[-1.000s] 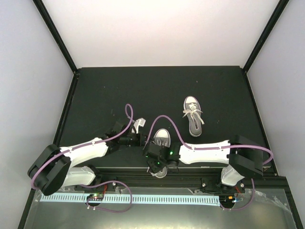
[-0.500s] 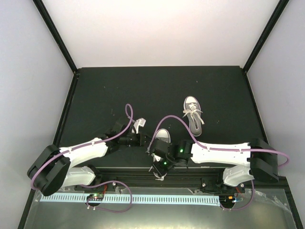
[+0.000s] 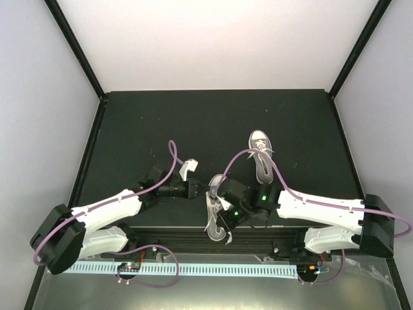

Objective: Tie the shoes
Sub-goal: Wrap the shoelace around the shoelace.

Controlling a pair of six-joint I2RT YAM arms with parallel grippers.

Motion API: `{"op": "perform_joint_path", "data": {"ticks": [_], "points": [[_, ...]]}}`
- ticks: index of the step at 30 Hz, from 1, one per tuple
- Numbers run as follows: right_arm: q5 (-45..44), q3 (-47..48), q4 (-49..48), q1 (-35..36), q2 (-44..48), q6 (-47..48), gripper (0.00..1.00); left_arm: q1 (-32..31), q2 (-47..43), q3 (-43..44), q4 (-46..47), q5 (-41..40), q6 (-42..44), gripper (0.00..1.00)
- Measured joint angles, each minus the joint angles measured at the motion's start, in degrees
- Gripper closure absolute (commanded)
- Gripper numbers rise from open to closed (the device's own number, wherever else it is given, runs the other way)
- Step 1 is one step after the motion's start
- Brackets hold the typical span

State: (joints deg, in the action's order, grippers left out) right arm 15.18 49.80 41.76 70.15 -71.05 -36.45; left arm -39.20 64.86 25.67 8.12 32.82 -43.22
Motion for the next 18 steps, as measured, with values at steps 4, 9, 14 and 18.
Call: {"op": "perform_joint_path", "data": {"ticks": [4,9,14,18], "points": [[0.2,-0.2,-4.4,-2.4,0.1,-0.1,0.98,-1.3,0.0,0.0,-0.1,0.0,0.0,0.98],[0.2,1.9,-8.0,-3.2,-4.2,0.6,0.98,-3.0,-0.1,0.0,-0.3,-0.2,-0.4,0.98],[-1.0,3.2,-9.2,-4.3,-6.6,1.9,0.98,-4.5,-2.1,-0.3,-0.9,-1.8,-1.6,0.98],[-2.1,2.9,-9.4,-5.8,-5.3,2.1,0.98,-5.2,-5.5,-1.7,-1.1,-2.9,-2.9,0.99]]}}
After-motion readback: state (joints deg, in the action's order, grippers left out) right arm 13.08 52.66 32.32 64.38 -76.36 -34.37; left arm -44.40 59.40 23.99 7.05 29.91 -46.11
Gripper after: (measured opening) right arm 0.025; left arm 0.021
